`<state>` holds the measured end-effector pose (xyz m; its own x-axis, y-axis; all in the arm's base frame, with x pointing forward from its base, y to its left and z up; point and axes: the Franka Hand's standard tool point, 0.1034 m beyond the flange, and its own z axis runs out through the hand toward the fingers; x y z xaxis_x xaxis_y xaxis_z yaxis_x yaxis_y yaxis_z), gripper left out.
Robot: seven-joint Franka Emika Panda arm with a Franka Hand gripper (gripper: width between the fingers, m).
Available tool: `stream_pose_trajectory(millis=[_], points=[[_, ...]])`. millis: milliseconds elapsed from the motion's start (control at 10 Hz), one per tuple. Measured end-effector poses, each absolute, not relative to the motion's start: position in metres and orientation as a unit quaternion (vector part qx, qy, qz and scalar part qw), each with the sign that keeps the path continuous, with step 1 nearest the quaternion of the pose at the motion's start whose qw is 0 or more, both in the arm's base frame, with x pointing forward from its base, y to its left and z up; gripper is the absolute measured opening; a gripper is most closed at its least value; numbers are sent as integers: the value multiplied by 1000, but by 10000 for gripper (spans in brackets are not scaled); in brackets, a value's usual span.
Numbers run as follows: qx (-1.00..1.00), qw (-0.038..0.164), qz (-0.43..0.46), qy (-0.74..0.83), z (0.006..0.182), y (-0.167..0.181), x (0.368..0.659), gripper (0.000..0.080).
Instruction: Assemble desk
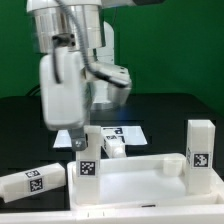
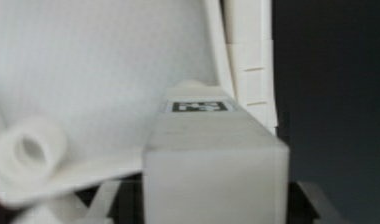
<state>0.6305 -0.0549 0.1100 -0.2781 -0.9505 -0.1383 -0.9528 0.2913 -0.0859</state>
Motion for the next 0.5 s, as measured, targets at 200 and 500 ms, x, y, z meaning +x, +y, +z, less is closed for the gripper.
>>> stream_pose_trajectory(millis=[200, 500], points=[[-547, 88, 15, 833, 110, -55, 631, 284], [-649, 79, 8, 757, 114, -52, 638, 529]])
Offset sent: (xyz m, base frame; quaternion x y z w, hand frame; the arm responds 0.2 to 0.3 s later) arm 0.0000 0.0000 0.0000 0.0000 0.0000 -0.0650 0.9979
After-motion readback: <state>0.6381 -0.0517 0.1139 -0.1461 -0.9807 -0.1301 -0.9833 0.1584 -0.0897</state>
